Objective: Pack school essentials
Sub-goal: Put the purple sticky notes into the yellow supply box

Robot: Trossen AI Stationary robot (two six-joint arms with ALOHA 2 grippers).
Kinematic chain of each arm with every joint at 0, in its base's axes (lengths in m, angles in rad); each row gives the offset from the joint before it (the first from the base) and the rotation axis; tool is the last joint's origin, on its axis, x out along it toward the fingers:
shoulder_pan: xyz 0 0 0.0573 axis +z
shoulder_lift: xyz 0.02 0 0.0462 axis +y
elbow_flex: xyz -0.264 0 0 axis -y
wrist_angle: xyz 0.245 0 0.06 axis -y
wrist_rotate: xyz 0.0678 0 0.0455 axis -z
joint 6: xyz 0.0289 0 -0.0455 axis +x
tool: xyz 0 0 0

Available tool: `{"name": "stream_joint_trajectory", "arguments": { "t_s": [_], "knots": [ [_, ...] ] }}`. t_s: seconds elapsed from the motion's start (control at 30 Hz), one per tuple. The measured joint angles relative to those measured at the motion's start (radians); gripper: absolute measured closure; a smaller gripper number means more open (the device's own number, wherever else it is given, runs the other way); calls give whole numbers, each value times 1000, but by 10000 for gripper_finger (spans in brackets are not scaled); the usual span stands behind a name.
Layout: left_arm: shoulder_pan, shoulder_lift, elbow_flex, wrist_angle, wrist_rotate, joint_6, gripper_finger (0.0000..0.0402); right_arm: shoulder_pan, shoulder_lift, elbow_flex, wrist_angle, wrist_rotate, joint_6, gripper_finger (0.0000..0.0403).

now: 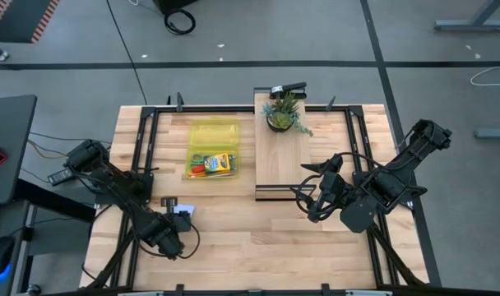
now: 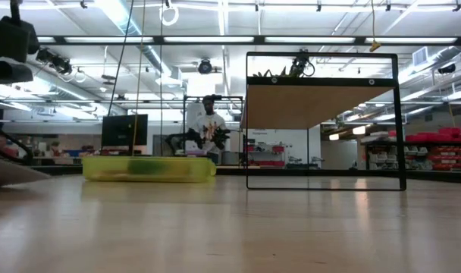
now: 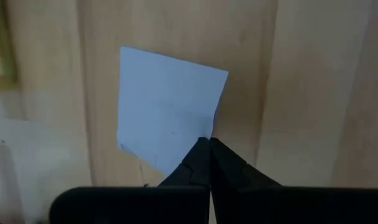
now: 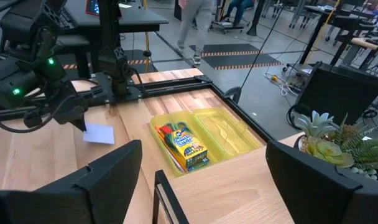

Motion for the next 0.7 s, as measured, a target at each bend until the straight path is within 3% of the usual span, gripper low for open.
{"name": "stream_joint_trajectory", "arguments": {
  "t_s": [0.7],
  "knots": [
    [3, -2, 115, -138, -132, -19, 401, 0, 0, 0, 0, 0, -4, 52]
  ]
}}
